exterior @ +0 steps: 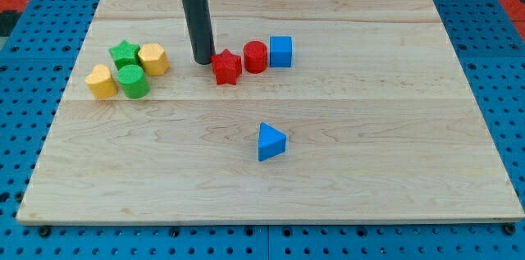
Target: Push the red star towards the right side of the board
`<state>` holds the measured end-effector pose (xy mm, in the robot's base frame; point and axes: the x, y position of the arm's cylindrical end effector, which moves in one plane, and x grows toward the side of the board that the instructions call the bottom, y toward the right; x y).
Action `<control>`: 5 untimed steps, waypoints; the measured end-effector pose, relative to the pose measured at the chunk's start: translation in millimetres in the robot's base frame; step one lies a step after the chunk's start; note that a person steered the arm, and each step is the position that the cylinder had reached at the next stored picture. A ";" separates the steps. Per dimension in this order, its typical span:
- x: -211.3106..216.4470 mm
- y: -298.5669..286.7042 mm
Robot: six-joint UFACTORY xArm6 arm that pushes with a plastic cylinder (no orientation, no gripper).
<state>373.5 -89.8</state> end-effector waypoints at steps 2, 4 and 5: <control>19.3 40.6; 10.0 181.5; 16.7 101.6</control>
<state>390.2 11.9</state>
